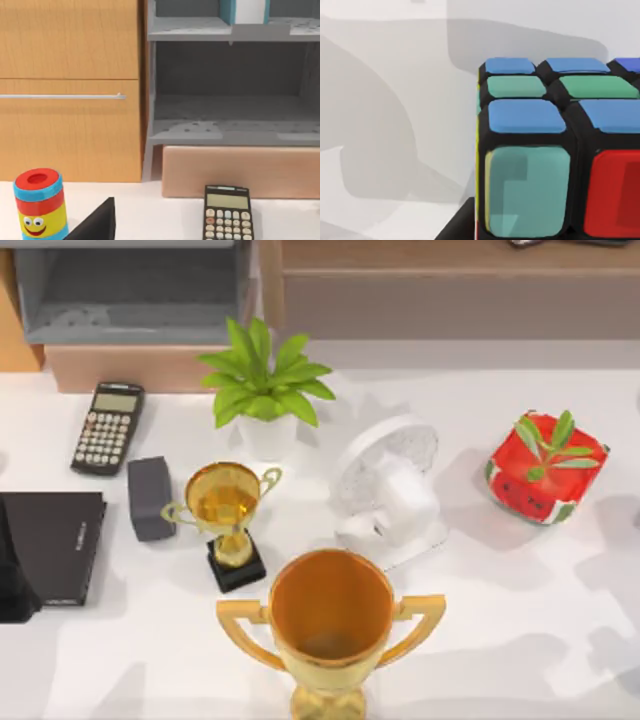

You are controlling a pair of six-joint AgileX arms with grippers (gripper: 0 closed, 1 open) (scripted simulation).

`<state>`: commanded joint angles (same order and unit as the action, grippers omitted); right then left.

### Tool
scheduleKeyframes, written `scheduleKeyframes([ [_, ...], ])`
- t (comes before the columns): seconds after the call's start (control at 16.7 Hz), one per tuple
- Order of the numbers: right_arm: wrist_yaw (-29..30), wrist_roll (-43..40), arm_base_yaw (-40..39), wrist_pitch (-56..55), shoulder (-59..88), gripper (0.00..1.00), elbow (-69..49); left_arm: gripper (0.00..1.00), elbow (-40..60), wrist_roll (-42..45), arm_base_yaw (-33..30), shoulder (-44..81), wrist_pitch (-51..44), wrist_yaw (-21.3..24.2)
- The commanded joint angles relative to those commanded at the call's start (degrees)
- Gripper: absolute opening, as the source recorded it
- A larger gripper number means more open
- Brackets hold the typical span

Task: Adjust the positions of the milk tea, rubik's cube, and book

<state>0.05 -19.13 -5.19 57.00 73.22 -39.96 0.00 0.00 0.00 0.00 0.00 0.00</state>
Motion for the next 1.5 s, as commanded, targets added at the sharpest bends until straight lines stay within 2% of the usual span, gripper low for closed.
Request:
scheduleKeyframes([
  [0.42,0.0,0.1,0.0,3.4,-1.2,0.0,-2.5,1.0,0.0,0.0,0.0,0.0,0.0,0.0],
  [0.66,2.9,1.9,-1.0,-2.3,0.6,0.0,-7.4,1.0,0.0,0.0,0.0,0.0,0.0,0.0],
  [0.9,8.2,6.1,-3.9,-16.5,5.1,0.0,-16.9,1.0,0.0,0.0,0.0,0.0,0.0,0.0],
  [1.32,17.9,15.3,-12.3,-49.4,13.6,0.0,-34.7,1.0,0.0,0.0,0.0,0.0,0.0,0.0],
  [1.5,21.0,18.4,-15.1,-58.9,15.5,0.0,-40.7,1.0,0.0,0.0,0.0,0.0,0.0,0.0],
])
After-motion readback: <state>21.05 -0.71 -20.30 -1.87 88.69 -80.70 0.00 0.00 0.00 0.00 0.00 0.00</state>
